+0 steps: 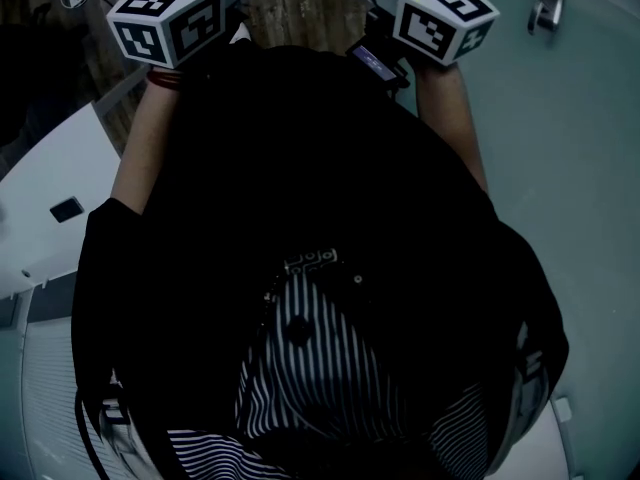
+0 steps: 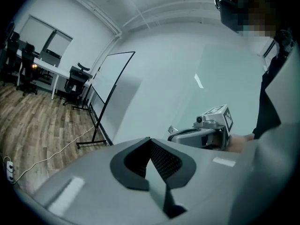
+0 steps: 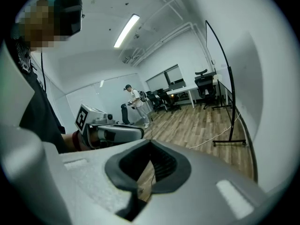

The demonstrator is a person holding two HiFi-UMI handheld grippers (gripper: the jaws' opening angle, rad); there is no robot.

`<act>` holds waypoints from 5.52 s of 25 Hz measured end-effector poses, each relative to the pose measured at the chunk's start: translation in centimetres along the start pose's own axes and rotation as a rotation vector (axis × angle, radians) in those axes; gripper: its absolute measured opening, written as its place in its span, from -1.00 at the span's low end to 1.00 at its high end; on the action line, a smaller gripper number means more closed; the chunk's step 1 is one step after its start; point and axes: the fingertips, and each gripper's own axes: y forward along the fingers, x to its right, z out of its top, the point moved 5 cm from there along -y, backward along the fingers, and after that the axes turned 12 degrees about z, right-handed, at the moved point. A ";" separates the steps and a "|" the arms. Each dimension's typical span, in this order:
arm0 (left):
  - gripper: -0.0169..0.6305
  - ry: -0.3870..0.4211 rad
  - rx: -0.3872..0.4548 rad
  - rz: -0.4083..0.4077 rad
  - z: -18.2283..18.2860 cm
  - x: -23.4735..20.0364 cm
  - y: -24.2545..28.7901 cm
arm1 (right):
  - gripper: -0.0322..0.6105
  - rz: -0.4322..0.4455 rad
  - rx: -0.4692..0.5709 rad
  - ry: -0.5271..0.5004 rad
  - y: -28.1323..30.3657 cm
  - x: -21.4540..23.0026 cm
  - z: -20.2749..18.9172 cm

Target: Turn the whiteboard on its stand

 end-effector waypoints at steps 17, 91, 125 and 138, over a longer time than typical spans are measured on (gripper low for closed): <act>-0.94 -0.012 -0.059 0.026 -1.6 -9.9 -2.0 | -0.90 0.003 -0.043 0.038 8.5 3.2 1.0; -0.94 0.029 0.038 0.142 21.6 -26.7 30.1 | -0.90 0.071 0.036 0.017 13.3 41.0 23.8; -0.94 0.222 -0.077 -0.111 22.5 -30.0 34.5 | -0.90 -0.079 0.182 -0.021 15.2 43.5 26.4; -0.94 0.175 -0.006 -0.139 22.9 -30.1 35.3 | -0.90 -0.068 0.193 -0.055 16.0 44.1 26.4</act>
